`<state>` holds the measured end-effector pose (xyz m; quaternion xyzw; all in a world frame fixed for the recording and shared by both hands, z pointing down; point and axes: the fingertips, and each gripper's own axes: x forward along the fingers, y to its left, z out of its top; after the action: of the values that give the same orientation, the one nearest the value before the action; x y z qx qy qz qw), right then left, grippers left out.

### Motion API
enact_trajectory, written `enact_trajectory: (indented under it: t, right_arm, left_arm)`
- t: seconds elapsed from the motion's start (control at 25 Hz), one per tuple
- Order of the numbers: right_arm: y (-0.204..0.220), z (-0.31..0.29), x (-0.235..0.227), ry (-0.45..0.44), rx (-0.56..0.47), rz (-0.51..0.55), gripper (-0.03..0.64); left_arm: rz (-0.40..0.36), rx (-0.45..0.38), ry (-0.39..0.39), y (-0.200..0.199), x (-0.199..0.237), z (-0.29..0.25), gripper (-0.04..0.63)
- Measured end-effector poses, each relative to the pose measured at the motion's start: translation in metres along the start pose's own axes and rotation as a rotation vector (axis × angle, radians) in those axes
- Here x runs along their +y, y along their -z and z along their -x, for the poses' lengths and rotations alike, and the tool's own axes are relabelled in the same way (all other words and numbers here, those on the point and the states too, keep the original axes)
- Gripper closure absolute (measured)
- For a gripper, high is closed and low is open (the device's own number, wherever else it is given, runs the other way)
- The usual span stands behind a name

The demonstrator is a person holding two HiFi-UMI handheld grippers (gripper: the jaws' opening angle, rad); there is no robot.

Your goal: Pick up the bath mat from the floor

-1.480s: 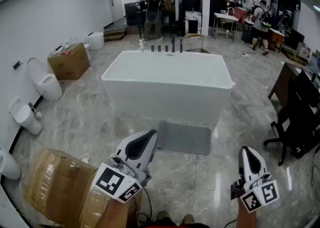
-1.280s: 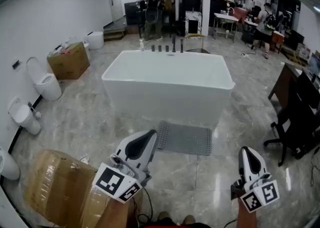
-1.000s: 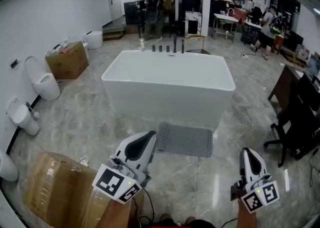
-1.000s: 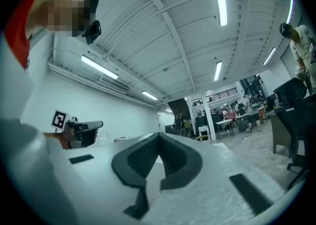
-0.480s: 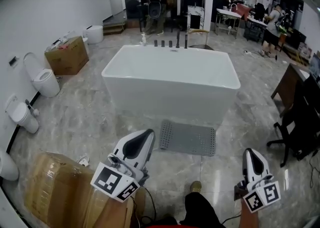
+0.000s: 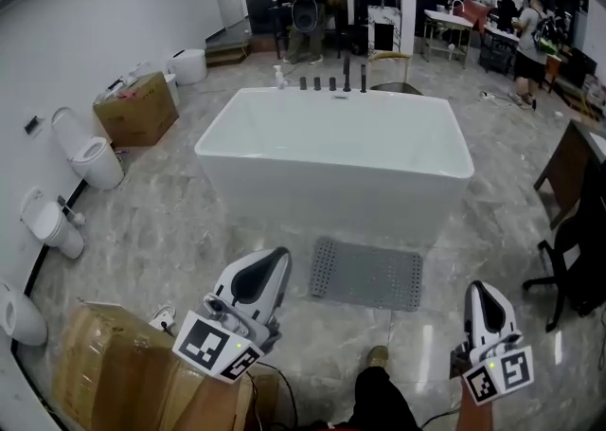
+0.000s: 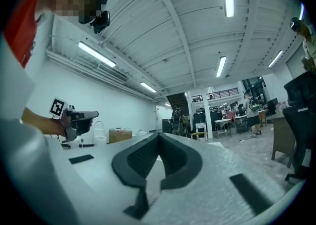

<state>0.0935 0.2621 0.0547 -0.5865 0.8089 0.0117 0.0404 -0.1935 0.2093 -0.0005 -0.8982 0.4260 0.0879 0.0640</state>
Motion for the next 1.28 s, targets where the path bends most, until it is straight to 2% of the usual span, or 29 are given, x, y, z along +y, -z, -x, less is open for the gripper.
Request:
enact_trajectory:
  t: [0.36, 0.64, 0.92, 1.28]
  right_arm:
    - [0.012, -0.106, -0.091, -0.025, 0.019, 0.044, 0.614]
    - [0.041, -0.167, -0.159, -0.049, 0.060, 0.024, 0.614]
    - [0.066, -0.209, -0.201, -0.049, 0.094, 0.007, 0.614]
    - [0.119, -0.245, -0.226, -0.001, 0.173, 0.026, 0.614]
  left_arm:
    - [-0.027, -0.015, -0.074, 0.036, 0.049, -0.126, 0.584]
    - [-0.049, 0.029, -0.126, 0.072, 0.070, -0.205, 0.584]
    - [-0.056, 0.100, -0.165, 0.109, 0.086, -0.241, 0.583]
    - [-0.020, 0.190, -0.189, 0.173, 0.119, -0.263, 0.584]
